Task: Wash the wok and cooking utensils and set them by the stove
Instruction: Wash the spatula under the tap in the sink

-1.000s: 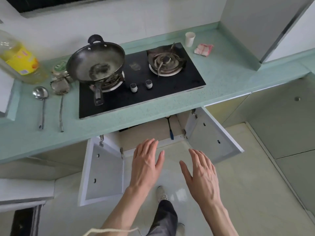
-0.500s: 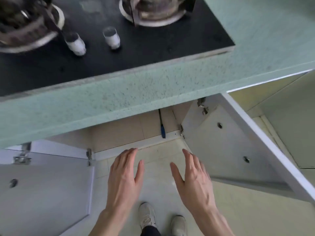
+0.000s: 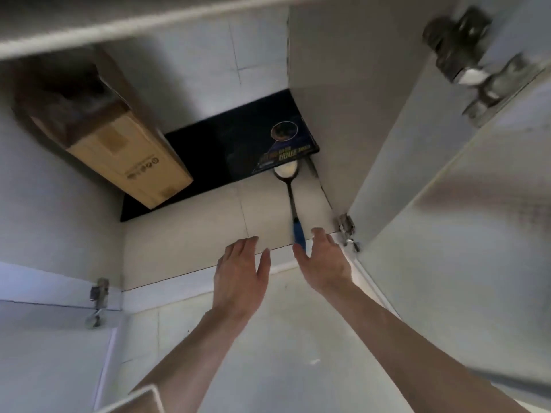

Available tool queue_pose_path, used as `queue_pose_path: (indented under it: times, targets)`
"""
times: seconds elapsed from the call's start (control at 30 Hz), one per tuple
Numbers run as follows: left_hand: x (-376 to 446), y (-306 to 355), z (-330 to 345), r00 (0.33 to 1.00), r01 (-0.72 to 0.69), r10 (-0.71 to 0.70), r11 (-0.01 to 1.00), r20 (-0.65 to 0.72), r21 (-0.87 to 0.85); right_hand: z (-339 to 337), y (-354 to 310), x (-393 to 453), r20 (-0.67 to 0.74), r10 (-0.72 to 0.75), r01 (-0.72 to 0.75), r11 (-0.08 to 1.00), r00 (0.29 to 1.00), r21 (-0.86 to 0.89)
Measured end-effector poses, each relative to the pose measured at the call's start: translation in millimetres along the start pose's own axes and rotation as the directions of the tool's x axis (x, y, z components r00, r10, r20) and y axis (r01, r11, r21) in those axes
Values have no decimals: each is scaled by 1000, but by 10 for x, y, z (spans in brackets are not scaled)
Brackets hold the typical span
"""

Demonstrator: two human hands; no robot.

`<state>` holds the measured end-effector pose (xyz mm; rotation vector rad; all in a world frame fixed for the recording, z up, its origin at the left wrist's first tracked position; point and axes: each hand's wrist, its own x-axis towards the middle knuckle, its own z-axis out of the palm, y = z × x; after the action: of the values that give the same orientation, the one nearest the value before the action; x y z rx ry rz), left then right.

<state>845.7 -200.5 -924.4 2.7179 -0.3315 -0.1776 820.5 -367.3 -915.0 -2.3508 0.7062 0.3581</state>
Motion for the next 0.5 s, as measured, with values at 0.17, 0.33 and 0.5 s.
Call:
queue_pose_path:
  times: [0.17,0.33,0.5]
  targets:
    - [407,-334,604,999,8,-10,999,-30,-50,582,217,865,35,87,-89,993,996,71]
    - [643,-617,1048,998,-46,46,999,-52,14,950,333,1514,35,71,-71,997,997,7]
    - [700,-704,1411,999,-24,22,999,-45,-39,1164,434,1814,-37,33,-37,993,999,-108]
